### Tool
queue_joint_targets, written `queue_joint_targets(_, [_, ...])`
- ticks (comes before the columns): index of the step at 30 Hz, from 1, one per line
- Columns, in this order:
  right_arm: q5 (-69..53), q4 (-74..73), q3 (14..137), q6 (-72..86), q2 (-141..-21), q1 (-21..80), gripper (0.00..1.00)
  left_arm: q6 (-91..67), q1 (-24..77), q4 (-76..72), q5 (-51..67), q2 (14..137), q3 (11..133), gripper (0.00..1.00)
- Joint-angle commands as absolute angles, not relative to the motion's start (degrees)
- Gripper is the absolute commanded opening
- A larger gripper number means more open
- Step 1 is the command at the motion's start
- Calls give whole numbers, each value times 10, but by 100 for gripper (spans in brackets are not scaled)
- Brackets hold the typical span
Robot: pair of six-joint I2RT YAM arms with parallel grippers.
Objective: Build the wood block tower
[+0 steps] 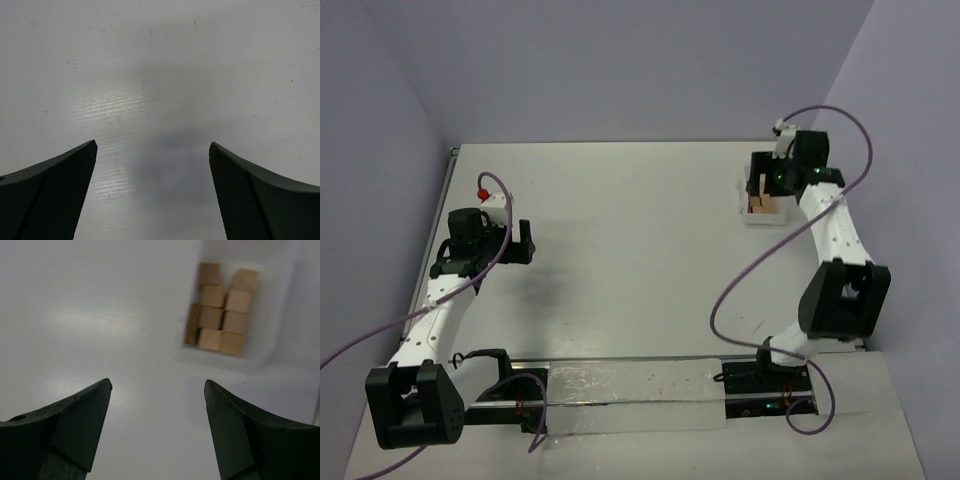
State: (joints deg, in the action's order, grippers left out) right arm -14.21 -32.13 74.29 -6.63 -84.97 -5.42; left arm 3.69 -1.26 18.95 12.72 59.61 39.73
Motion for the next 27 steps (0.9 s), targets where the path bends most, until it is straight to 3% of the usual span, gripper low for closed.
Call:
queue_joint_targets(1, [-158, -407, 862, -117, -941, -134, 79, 43, -12, 189, 141, 599, 427, 99])
queue_joint_targets(6, [-169, -495, 1035, -147, -1077, -187, 63, 43, -12, 190, 144, 603, 428, 99])
queue_joint_targets(10, [-192, -531, 1108, -173, -1142, -206, 57, 42, -12, 188, 144, 599, 426, 99])
queue_joint_targets(18, [-186, -586, 1239, -188, -1245, -218, 54, 42, -11, 186, 142, 603, 425, 99])
queue_joint_targets(27, [-183, -588, 1275, -189, -1294, -217, 54, 42, -11, 178, 132, 609, 420, 99])
